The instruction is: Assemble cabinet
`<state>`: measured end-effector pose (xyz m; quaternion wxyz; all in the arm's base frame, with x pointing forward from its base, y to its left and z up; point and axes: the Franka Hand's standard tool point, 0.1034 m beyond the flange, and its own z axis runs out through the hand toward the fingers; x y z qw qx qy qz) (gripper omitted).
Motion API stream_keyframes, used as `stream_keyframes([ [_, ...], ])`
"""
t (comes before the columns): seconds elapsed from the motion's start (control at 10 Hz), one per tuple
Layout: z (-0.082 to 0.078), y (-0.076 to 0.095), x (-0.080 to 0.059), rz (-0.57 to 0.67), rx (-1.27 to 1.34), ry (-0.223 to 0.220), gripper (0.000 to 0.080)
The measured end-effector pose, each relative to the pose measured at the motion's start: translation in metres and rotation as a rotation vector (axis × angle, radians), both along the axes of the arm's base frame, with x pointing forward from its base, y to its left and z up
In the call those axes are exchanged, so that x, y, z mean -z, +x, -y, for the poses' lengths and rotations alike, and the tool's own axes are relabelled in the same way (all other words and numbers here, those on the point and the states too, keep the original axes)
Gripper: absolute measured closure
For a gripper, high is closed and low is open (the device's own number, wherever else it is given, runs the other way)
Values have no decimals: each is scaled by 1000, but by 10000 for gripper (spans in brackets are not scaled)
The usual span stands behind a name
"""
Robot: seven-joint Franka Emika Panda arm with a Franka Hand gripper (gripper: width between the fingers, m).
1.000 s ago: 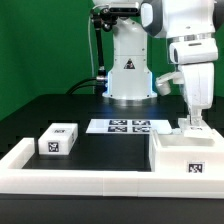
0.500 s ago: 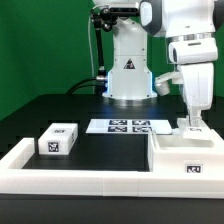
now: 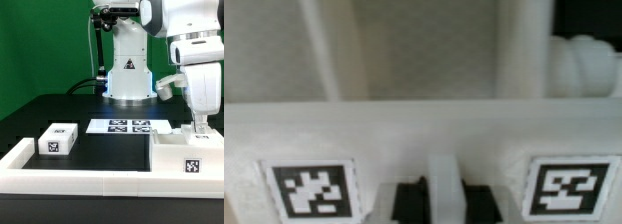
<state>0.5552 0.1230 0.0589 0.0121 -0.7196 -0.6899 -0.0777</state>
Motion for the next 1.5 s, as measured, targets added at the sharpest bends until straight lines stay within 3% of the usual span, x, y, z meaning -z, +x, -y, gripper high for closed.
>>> stream_keyframes([
  [0.2,-2,24,-2,0,-2,2,735],
  [0.5,-6,29,1,-47,-13,-31,734],
  [0.8,-3,28,2,-51,-13,-35,733],
  [1.0,-3,28,2,-51,-13,-35,385],
  [1.1,-3,28,2,-51,-13,-35,385],
  [1.2,-3,28,2,-51,-12,-35,241],
  [1.3,-3,28,2,-51,-12,-35,179],
  [1.5,-2,30,-4,-50,-11,-41,155],
])
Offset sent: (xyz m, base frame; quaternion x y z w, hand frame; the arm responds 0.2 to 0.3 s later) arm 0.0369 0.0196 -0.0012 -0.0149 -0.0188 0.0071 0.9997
